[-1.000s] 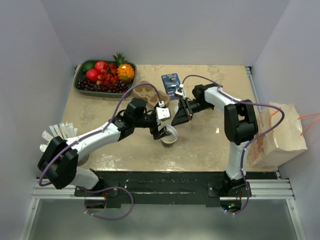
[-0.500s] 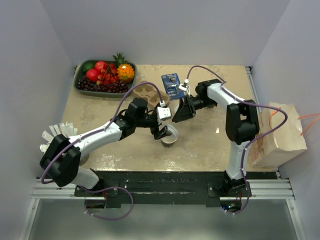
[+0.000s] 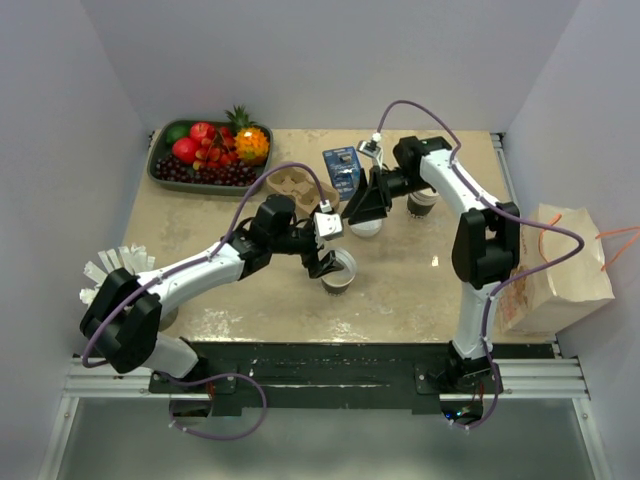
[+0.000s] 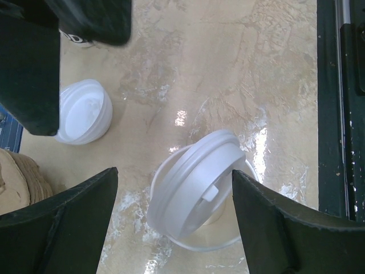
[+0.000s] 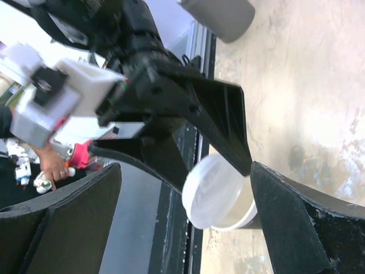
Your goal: Pack the takeout coffee
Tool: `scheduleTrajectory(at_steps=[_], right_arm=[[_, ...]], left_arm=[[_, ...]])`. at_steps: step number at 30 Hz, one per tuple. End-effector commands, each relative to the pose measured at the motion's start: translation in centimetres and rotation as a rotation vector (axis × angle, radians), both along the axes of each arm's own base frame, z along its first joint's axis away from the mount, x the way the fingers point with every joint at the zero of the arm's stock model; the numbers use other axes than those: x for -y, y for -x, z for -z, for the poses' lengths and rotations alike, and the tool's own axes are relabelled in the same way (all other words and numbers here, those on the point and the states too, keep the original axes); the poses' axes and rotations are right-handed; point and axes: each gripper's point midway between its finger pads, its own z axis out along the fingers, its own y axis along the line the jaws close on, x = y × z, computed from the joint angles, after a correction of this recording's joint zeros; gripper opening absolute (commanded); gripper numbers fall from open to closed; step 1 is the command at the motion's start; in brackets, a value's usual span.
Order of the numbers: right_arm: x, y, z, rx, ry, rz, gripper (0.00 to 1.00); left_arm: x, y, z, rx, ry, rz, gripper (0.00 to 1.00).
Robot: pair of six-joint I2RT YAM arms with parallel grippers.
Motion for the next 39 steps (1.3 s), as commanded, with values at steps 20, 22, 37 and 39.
scheduleTrajectory(at_steps=[20, 22, 37, 39], right_arm=[[2.9, -10.4, -2.2, 0.269, 0.275, 0.737, 0.99], [4.2, -10.2, -3.5, 0.404, 0.304, 0.823, 0.99], [4.7, -2.0, 0.1, 0.615, 0.376, 0.625, 0.85], [4.8, -2.1, 0.4, 0.599, 0.391, 0.632, 0.85]], left_arm=[[1.3, -0.1, -1.4, 0.001, 0.045, 0.041, 0.84], [1.3, -0.2, -1.3, 0.006, 0.05, 0.036, 0.84], [2.0, -0.1, 0.0, -0.036, 0.035, 0.076, 0.77], [2.1, 0.1, 0.2, -0.049, 0.033, 0.082, 0.76]])
